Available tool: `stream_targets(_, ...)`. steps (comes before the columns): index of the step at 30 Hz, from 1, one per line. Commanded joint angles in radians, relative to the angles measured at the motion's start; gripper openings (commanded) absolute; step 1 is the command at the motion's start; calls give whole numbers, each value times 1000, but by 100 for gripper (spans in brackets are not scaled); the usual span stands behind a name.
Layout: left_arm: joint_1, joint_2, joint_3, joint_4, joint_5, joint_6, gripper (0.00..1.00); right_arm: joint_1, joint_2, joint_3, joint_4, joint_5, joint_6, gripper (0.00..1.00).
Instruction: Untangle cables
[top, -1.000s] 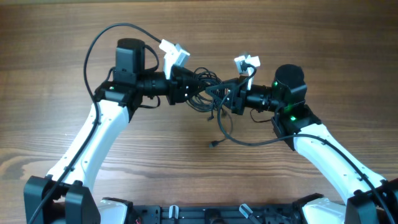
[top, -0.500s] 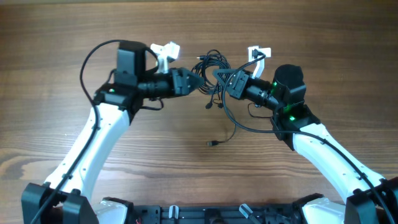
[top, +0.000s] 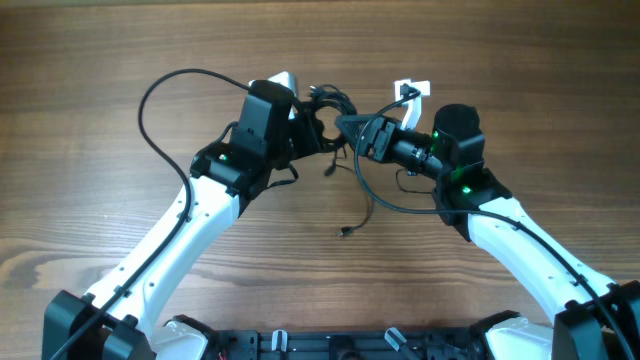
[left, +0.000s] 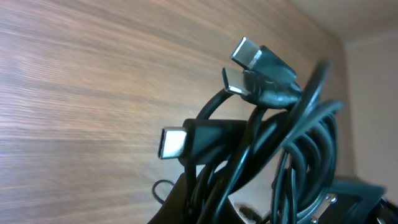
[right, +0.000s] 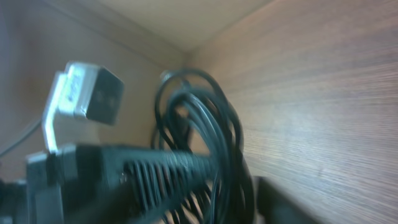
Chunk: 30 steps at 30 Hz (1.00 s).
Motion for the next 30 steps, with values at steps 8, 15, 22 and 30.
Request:
stream_targets(8,135,-95,1,-16,-169,15,4,-106,-52,69,-199,278,-515,99)
stream_targets(15,154,-95,1,-17,-119,-91,4,17,-201,266,-619,218,-771,100)
stream_targets(22,154,-95,1,-16,27,-329,4,127,0,257,-465,169,-749,100)
stream_targets(30,155,-97,1,-6,127,-330,4,153,142,257,-286,49,-753,70)
